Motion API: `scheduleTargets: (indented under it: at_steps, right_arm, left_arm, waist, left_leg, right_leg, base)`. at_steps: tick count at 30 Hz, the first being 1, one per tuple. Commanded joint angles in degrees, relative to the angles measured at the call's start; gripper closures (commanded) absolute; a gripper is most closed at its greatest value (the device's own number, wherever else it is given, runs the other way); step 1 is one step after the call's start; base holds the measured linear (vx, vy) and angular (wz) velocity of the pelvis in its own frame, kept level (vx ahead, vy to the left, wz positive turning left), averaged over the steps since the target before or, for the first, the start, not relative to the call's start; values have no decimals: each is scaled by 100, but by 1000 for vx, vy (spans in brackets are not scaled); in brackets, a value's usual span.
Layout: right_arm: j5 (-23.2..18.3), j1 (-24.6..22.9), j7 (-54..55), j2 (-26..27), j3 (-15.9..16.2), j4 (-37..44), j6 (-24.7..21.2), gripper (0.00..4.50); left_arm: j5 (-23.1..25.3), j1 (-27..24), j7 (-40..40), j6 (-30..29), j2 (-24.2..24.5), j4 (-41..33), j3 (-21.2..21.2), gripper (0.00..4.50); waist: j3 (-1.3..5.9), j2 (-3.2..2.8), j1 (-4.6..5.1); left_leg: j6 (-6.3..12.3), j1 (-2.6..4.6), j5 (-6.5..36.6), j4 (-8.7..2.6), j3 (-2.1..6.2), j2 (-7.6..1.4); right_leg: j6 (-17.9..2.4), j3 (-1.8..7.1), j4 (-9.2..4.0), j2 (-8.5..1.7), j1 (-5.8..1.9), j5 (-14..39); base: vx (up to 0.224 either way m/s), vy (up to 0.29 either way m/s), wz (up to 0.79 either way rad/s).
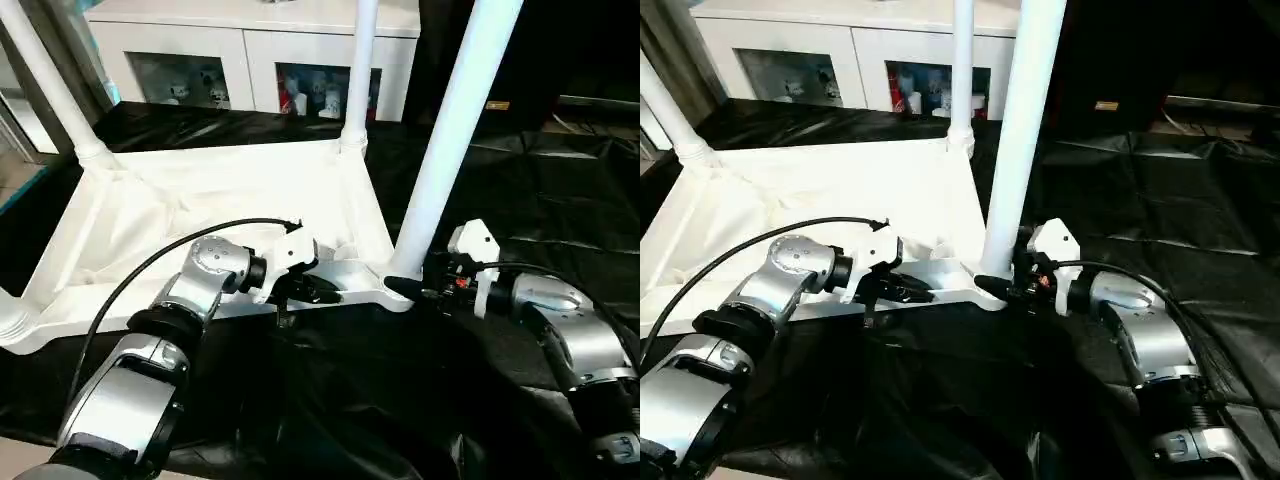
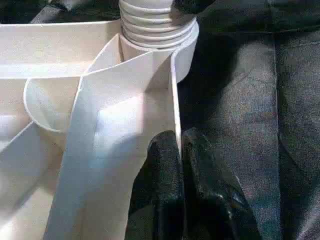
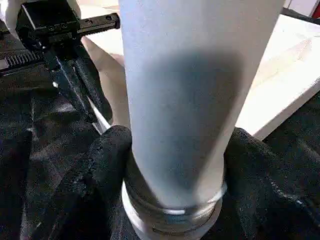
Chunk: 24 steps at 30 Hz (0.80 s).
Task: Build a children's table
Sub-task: Rotate leg to tighten
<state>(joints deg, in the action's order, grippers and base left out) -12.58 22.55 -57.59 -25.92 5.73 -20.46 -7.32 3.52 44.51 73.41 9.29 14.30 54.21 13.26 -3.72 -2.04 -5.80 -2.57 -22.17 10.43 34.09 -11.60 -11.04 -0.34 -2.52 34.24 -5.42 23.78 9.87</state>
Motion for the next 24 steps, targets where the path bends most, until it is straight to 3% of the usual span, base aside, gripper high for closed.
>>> scheduleTargets:
  at_steps: [1, 6, 8, 10, 12, 13, 15, 16, 18, 20, 22, 24]
  right_arm:
    - [180, -41, -16, 61, 216, -69, -17, 189]
    - [124, -182, 150, 160, 130, -83, -97, 191]
    - [193, -202, 644, 338, 7, -274, -136, 191]
    - [253, -183, 1103, 512, -117, -478, -132, 191]
    - [259, -99, 1985, 904, -385, -853, -218, 191]
    - [259, -99, 1985, 904, -385, -853, -218, 191]
    - [275, -16, 2571, 1203, -524, -1102, -255, 193]
    - [335, 83, 3063, 1458, -586, -1307, -270, 193]
    - [376, 152, 3341, 1606, -603, -1421, -279, 195]
    - [454, 329, 3906, 1929, -633, -1672, -276, 196]
    - [572, 553, 4357, 2290, -605, -1920, -218, 196]
    - [683, 589, 4147, 2393, -403, -1892, -59, 196]
  left_arm:
    - [-298, 19, 112, 216, -157, -320, -116, 450]
    - [-234, 39, -94, 190, -173, -286, -127, 450]
    - [-83, 147, -598, 80, -249, -139, -141, 450]
    - [78, 257, -1079, 11, -317, 10, -132, 450]
    - [153, 493, -1822, -315, -555, 278, -218, 450]
    - [153, 493, -1822, -315, -555, 278, -218, 450]
    - [123, 664, -2285, -548, -762, 430, -317, 450]
    - [76, 820, -2704, -794, -935, 568, -420, 450]
    - [76, 901, -2964, -912, -1021, 646, -461, 450]
    - [157, 1037, -3470, -1018, -1178, 802, -475, 450]
    - [301, 1126, -3840, -961, -1333, 935, -422, 450]
    - [346, 1147, -3841, -895, -1391, 953, -364, 450]
  waist:
    - [483, 91, 0]
    - [487, 88, -4]
    - [478, 74, 11]
    - [460, 112, 45]
    - [435, 89, 76]
    - [419, 82, 99]
    - [419, 74, 107]
    - [404, 39, 131]
    - [415, 53, 128]
    - [408, 27, 168]
    - [421, 28, 187]
    - [423, 23, 193]
  left_leg:
    - [582, 109, 668, -337, 78, -211]
    - [621, 112, 632, -326, 74, -208]
    - [588, 116, 688, -328, 71, -210]
    - [408, 129, 930, -353, 83, -190]
    - [288, 159, 1151, -378, 84, -194]
    - [176, 195, 1338, -395, 85, -183]
    - [92, 199, 1452, -405, 93, -176]
    - [39, 199, 1561, -420, 100, -168]
    - [-26, 209, 1627, -432, 121, -162]
    - [-91, 180, 1676, -447, 133, -148]
    - [-92, 179, 1669, -458, 147, -141]
    - [-40, 193, 1686, -450, 136, -146]
  right_leg:
    - [-1572, 149, -269, -281, -333, 373]
    - [-1593, 147, -261, -275, -329, 322]
    - [-1582, 153, -275, -272, -307, 396]
    - [-1482, 148, -333, -279, -310, 852]
    - [-1414, 160, -379, -281, -279, 1216]
    - [-1363, 161, -422, -277, -250, 1505]
    - [-1280, 169, -445, -284, -257, 1696]
    - [-1239, 167, -467, -275, -246, 1807]
    - [-1151, 156, -482, -279, -262, 1911]
    - [-1104, 154, -487, -274, -255, 1951]
    - [-1069, 143, -500, -278, -272, 1880]
    - [-1091, 147, -506, -272, -259, 1726]
  base:
    - [0, 0, 0]
    - [0, 0, 0]
    - [0, 0, 0]
    - [0, 0, 0]
    - [0, 0, 0]
    - [0, 0, 0]
    - [0, 0, 0]
    - [0, 0, 0]
    - [0, 0, 0]
    - [0, 0, 0]
    - [0, 0, 0]
    - [0, 0, 0]
